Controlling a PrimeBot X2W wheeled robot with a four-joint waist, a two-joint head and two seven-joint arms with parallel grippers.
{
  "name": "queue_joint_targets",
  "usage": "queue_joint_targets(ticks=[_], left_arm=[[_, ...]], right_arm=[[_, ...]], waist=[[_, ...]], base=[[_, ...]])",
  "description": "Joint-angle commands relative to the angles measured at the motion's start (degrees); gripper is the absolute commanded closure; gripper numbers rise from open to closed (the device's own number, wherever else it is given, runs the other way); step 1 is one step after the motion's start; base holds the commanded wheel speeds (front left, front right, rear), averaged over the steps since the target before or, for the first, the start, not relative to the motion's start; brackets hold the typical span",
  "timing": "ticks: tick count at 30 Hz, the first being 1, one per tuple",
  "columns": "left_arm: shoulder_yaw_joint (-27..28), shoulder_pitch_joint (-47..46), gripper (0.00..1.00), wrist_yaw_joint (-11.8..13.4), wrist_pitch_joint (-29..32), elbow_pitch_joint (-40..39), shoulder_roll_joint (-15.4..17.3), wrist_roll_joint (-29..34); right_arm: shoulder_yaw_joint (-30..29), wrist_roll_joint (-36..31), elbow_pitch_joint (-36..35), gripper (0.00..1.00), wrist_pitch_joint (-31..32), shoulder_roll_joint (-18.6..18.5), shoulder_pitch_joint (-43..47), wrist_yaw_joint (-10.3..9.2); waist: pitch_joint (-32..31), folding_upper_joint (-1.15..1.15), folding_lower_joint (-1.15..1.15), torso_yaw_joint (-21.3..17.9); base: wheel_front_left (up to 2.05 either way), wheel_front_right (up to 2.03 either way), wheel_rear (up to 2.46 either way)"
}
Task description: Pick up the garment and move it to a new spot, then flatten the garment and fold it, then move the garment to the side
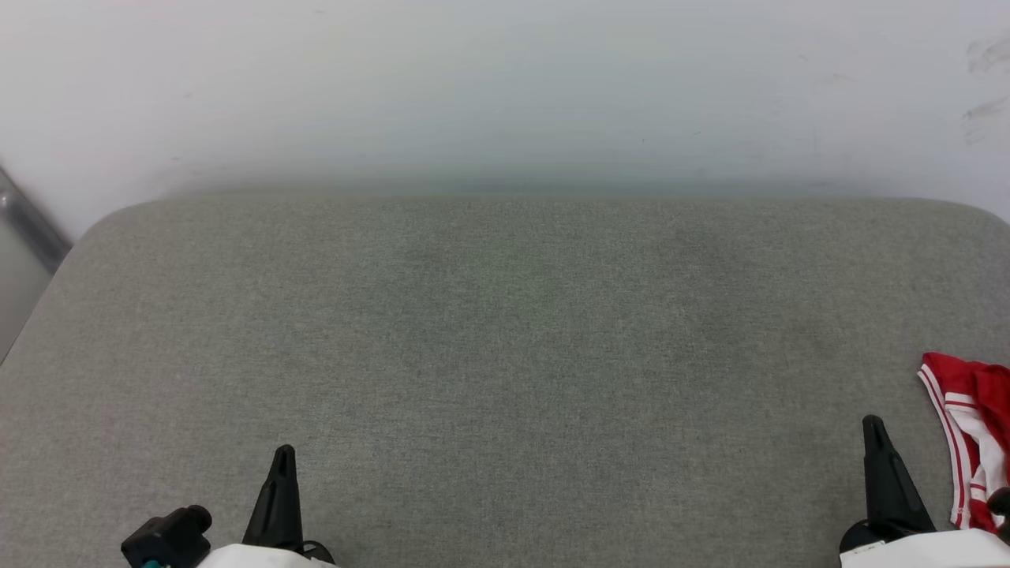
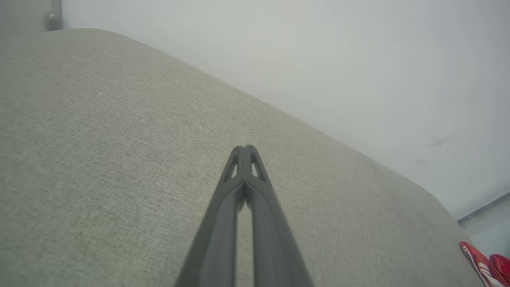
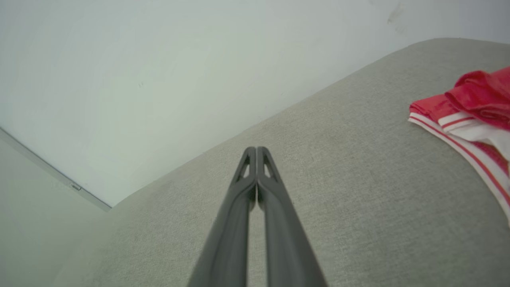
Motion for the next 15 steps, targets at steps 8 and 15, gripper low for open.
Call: queue_joint_targets(ticks=[8,15], left_arm=[[0.65,-2.97,1.00,-1.09,1.75,0.62,0.69,-9.14],[1.04,-4.05,1.00,-1.70,2.98,1.40,0.82,-15.16]], right_arm=[[0.10,8.73,0.54,1.00,1.84,-0.68,-2.88,-0.01],[0.17,14.33,1.39,1.00,3.16,-0.75,-3.91,-0.01]], waist=[[0.08,0.00,0.00,-0.09],[0.15,0.00,0.00,-0.16]], base=[[0.00,0.00,0.00],[0.00,0.00,0.00]])
